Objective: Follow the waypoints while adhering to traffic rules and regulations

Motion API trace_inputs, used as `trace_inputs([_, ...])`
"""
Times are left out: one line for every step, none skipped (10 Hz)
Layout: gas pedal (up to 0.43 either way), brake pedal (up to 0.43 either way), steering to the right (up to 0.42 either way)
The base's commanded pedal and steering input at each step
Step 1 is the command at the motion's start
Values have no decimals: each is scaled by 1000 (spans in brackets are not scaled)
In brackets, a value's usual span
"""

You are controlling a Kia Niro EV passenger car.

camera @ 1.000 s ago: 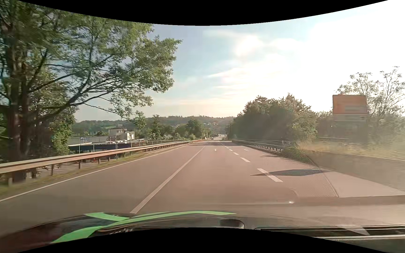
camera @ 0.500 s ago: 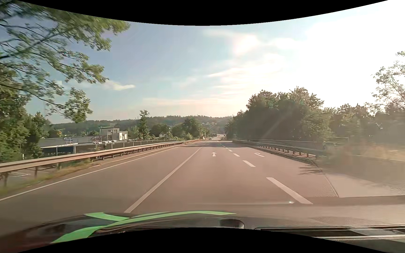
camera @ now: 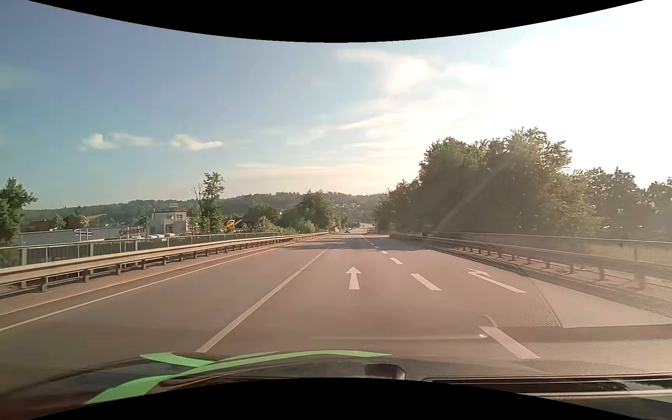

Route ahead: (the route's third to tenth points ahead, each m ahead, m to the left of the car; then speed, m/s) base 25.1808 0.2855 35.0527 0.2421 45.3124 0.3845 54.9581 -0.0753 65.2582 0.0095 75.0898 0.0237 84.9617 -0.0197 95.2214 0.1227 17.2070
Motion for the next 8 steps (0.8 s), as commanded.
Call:
trace_inputs([177, 0, -3])
trace_inputs([177, 0, -2])
trace_inputs([177, 0, -2])
trace_inputs([177, 0, -3])
trace_inputs([177, 0, -2])
trace_inputs([177, 0, -3])
trace_inputs([177, 0, -3])
trace_inputs([177, 0, -3])
